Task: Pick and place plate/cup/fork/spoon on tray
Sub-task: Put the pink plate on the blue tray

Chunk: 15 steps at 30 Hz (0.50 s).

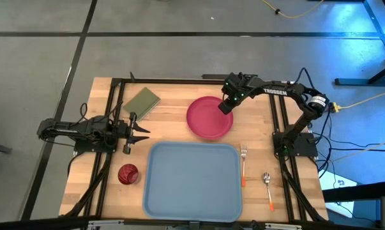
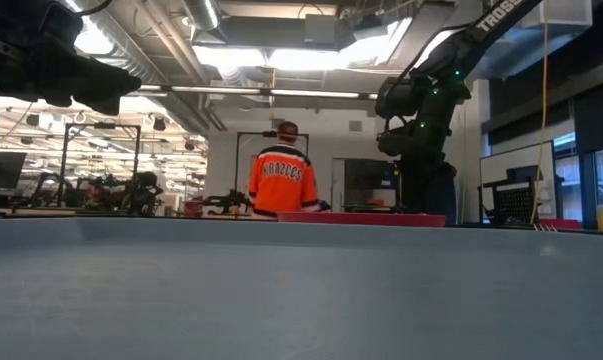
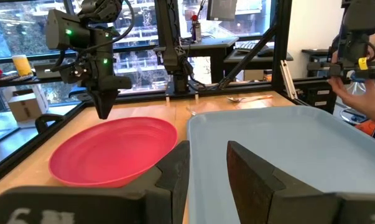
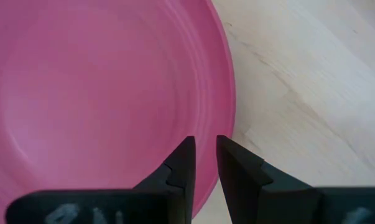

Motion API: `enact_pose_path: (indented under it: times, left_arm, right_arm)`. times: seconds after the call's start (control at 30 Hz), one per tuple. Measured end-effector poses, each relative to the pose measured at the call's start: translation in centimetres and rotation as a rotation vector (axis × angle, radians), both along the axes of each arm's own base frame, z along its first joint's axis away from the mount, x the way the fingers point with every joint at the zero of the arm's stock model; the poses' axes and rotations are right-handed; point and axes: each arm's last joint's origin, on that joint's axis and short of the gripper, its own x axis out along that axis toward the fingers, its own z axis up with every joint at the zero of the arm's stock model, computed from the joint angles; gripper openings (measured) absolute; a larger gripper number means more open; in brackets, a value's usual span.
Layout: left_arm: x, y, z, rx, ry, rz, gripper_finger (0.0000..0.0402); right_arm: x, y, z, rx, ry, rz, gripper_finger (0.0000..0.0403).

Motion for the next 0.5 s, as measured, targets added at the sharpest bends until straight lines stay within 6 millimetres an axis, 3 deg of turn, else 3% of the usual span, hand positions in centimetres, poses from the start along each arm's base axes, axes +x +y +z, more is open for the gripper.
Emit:
enact_pose_path:
  times: [0.27, 0.5]
  left_arm:
    - [0.00, 0.00, 0.00, 0.000, 0.000, 0.000, 0.0100]
    - [0.00, 0.00, 0.00, 0.000, 0.000, 0.000, 0.0100]
  right_arm:
    - [-0.05, -0.06, -0.01, -0.019, 0.015, -0.009, 0.0074]
    - [-0.03, -0.04, 0.00, -0.012, 0.012, -0.029, 0.0126]
